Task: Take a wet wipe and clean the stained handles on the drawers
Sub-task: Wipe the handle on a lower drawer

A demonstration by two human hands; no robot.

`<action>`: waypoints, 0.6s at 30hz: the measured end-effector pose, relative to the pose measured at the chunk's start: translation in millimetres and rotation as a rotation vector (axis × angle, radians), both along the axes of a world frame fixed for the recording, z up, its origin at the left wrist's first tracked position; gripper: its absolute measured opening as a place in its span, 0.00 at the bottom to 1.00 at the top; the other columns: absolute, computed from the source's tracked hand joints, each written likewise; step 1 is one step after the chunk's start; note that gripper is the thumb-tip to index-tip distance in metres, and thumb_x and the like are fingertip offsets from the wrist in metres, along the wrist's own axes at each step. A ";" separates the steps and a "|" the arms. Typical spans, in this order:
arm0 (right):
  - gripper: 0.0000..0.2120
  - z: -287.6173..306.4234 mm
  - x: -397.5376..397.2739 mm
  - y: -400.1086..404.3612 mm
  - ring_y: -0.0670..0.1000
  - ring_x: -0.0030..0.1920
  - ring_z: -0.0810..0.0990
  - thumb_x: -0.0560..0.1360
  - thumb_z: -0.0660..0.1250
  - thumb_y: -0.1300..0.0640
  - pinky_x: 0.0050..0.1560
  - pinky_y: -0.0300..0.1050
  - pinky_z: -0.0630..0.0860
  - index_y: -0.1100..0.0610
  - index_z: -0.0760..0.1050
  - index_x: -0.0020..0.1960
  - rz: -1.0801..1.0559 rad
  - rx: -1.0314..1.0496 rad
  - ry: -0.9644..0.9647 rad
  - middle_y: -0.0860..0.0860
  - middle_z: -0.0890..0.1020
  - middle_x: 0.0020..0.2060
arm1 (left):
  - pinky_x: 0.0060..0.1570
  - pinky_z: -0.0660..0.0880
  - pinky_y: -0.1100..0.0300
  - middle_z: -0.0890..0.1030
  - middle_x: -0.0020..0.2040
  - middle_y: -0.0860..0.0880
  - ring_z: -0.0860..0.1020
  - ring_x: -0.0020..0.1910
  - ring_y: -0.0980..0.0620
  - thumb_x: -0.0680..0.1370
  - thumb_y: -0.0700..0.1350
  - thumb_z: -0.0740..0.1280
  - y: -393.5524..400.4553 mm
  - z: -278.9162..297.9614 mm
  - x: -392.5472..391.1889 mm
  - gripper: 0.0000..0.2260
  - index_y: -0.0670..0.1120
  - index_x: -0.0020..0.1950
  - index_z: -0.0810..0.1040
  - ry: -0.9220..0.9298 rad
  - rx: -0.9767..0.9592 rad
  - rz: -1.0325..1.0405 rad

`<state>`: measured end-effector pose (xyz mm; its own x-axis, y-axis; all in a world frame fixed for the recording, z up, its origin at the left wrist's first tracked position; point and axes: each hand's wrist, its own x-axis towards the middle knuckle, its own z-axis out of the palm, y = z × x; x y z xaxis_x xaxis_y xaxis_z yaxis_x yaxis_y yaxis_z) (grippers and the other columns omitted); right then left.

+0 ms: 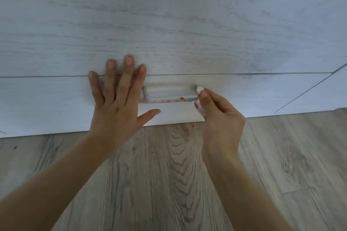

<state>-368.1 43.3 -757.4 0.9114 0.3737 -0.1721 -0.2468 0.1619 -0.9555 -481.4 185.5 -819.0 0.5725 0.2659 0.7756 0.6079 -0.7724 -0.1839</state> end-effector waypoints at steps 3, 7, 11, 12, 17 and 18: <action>0.05 -1.1 -3.1 -1.9 0.41 0.42 0.84 0.72 0.72 0.55 0.43 0.26 0.76 0.53 0.83 0.48 0.012 0.005 0.040 0.45 0.86 0.38 | 0.71 0.37 0.41 0.35 0.77 0.48 0.34 0.75 0.46 0.75 0.67 0.61 0.0 -0.5 -0.7 0.44 0.43 0.78 0.42 0.004 0.007 0.010; 0.07 -5.2 -7.6 -8.6 0.42 0.46 0.84 0.70 0.73 0.53 0.45 0.26 0.76 0.51 0.83 0.47 0.007 0.002 0.073 0.46 0.86 0.40 | 0.71 0.37 0.42 0.35 0.77 0.49 0.34 0.75 0.46 0.75 0.66 0.60 0.1 -0.7 -1.3 0.44 0.44 0.78 0.42 0.005 -0.006 -0.001; 0.05 -4.2 -12.2 0.8 0.41 0.43 0.84 0.71 0.73 0.55 0.41 0.25 0.76 0.52 0.83 0.46 -0.069 0.041 0.137 0.46 0.86 0.41 | 0.71 0.37 0.43 0.35 0.77 0.49 0.35 0.75 0.46 0.76 0.66 0.59 0.9 1.0 -3.9 0.43 0.44 0.78 0.43 0.013 0.008 -0.002; 0.03 -5.0 -16.2 2.0 0.39 0.42 0.83 0.71 0.72 0.55 0.40 0.25 0.75 0.52 0.83 0.45 -0.071 0.040 0.146 0.45 0.86 0.40 | 0.72 0.37 0.43 0.36 0.77 0.49 0.36 0.75 0.46 0.76 0.66 0.59 1.0 0.7 -4.3 0.42 0.44 0.78 0.43 0.013 0.010 -0.005; 0.02 -5.4 -24.6 6.5 0.42 0.43 0.84 0.70 0.73 0.58 0.47 0.34 0.76 0.52 0.83 0.40 -0.148 0.038 0.220 0.45 0.86 0.38 | 0.72 0.38 0.44 0.37 0.77 0.48 0.37 0.76 0.46 0.77 0.66 0.58 4.1 -1.0 -4.7 0.41 0.44 0.78 0.44 0.007 0.041 0.004; 0.02 -5.2 -27.7 8.7 0.43 0.43 0.84 0.70 0.73 0.58 0.49 0.36 0.77 0.52 0.82 0.39 -0.149 0.040 0.239 0.46 0.86 0.38 | 0.72 0.39 0.44 0.38 0.77 0.48 0.38 0.76 0.46 0.77 0.66 0.58 3.9 -1.1 -4.9 0.40 0.44 0.78 0.45 0.005 0.046 0.006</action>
<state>-395.8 52.0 -762.6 0.8920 0.2496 -0.3769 -0.4352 0.2493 -0.8651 -486.3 189.4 -820.1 0.5752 0.2329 0.7841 0.6111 -0.7596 -0.2227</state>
